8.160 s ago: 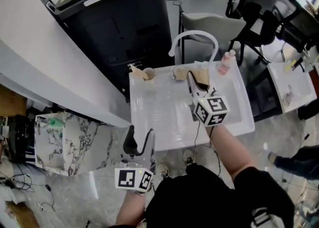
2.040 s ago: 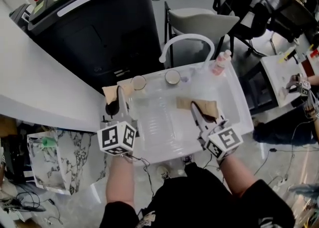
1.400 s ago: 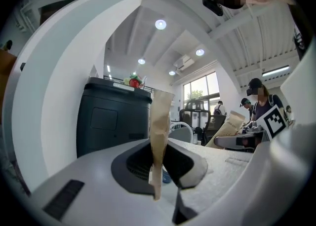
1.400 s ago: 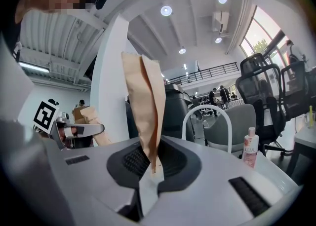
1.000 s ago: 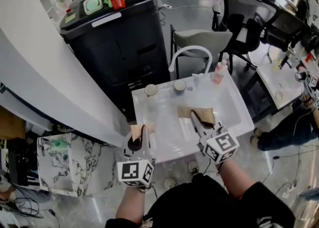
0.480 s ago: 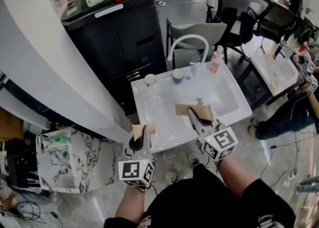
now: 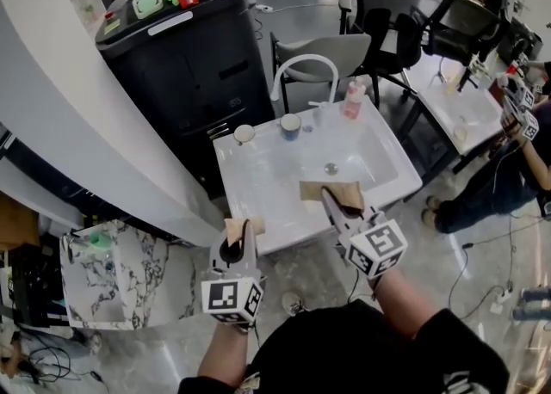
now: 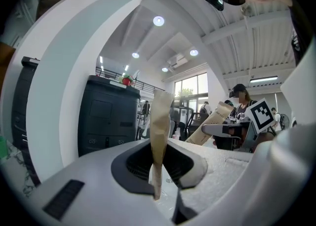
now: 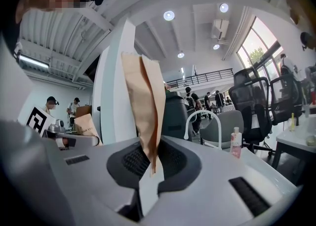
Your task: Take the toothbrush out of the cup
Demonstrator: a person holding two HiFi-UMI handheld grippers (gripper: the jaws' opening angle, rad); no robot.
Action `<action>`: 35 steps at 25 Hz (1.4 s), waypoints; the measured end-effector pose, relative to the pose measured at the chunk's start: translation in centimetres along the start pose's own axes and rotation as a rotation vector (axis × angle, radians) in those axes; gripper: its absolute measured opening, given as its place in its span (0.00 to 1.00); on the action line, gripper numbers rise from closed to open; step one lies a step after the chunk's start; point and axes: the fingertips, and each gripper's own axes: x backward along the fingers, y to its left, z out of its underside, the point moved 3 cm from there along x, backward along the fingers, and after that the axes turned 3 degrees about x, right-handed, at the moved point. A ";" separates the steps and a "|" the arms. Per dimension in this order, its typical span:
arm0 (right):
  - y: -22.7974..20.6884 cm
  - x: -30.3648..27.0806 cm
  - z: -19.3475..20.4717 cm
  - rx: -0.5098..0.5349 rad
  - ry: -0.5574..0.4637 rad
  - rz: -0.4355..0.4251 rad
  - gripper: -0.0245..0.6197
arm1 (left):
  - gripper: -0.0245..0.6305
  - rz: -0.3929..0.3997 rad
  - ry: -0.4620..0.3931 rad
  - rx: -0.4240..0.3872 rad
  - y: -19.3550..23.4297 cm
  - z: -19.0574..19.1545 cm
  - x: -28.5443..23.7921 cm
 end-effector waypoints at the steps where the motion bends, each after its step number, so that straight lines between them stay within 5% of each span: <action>1: -0.3 0.9 0.1 -0.001 0.000 -0.002 0.08 | 0.10 -0.003 0.001 -0.001 -0.8 0.1 0.2; 19: -6.3 22.5 4.1 -0.086 0.022 -0.169 0.08 | 0.10 -0.167 0.003 -0.004 -23.8 5.9 9.0; 26: -5.4 25.5 3.8 -0.090 0.004 -0.218 0.08 | 0.10 -0.209 -0.028 -0.020 -26.7 5.2 11.8; 35: -2.7 25.6 3.1 -0.085 -0.004 -0.194 0.08 | 0.10 -0.191 -0.028 -0.011 -25.2 4.8 14.3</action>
